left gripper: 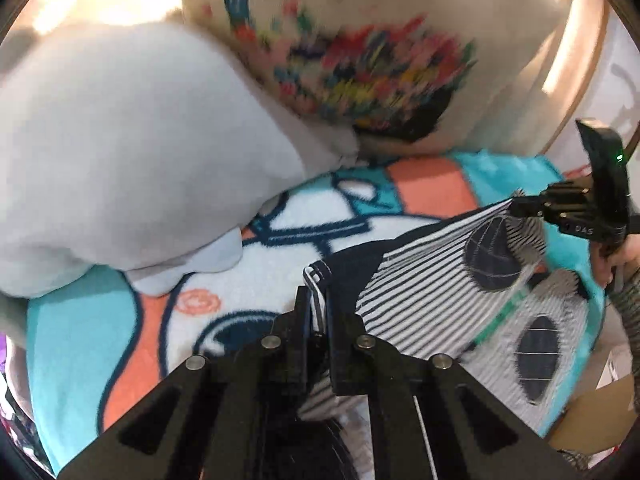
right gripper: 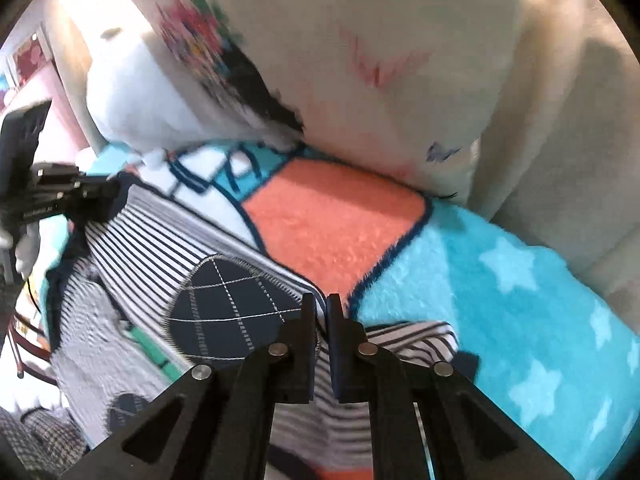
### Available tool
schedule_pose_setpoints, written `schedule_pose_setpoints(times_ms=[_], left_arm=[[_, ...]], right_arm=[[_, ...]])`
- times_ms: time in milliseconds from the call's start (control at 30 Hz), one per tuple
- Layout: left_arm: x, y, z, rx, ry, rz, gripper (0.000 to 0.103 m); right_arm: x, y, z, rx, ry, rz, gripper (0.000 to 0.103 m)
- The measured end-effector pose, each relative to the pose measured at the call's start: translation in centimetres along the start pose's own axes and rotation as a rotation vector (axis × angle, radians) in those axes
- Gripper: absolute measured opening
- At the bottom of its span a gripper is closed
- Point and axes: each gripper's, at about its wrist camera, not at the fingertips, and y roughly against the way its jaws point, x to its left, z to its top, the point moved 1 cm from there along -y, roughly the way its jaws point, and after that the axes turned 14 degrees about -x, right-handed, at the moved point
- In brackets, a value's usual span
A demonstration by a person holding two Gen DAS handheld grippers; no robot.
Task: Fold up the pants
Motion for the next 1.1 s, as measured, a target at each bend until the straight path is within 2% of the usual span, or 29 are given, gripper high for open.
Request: schedule_pose_setpoints(times_ms=[33,133,300,433,533,667,767,800,833,867,933,1033,1100], left_arm=[[-0.6,1.7,-0.1,-0.034,-0.003,-0.002,0.007],[-1.8,5.5,-1.1,-0.1,0.008,-0.014,0.007],[-4.3,10.4,-6.0,-0.168,-0.008,0.024,0.007],[-4.2,12.4,-10.4,-0.157,0.065,0.014,0.007],[-3.8,12.7,-13.1,-0.14,0.098,0.037,0.007],[-2.5,12.5,-15.8,-0.109,0.174,0.053,0.007],[-1.5,13.6,-16.4,-0.13,0.233,0.047,0.007],[-1.2,13.9,-16.3,-0.14,0.259,0.035,0.009],[-1.0,14.0,-16.2,-0.147,0.284,0.018,0.017],[-0.5,14.0,-15.9,-0.158,0.33,-0.011,0.035],[-0.1,13.7,-15.6,-0.166,0.386,-0.031,0.06],[0.1,12.1,-14.7,-0.144,0.468,-0.09,0.061],[-0.1,11.1,-14.2,-0.125,0.491,-0.102,0.061]], right_arm=[[-0.6,1.2,0.9,-0.02,-0.007,0.001,0.006],[0.5,5.8,0.4,-0.11,-0.044,0.005,0.006],[3.3,10.7,-3.5,-0.198,-0.113,0.024,0.006],[4.9,12.3,-8.0,-0.214,-0.193,0.031,0.006],[5.2,13.1,-11.4,-0.215,-0.254,0.025,0.006],[6.1,12.2,-14.4,-0.187,-0.301,0.009,0.007],[6.0,13.5,-15.5,-0.194,-0.332,-0.042,0.008],[5.6,13.7,-15.4,-0.207,-0.338,-0.059,0.009],[5.2,14.1,-15.1,-0.226,-0.348,-0.077,0.017],[4.8,14.5,-14.8,-0.247,-0.363,-0.082,0.028],[4.3,15.0,-14.2,-0.28,-0.41,-0.056,0.037],[4.4,14.1,-13.7,-0.273,-0.465,-0.007,0.051],[4.4,13.2,-13.8,-0.269,-0.504,0.003,0.052]])
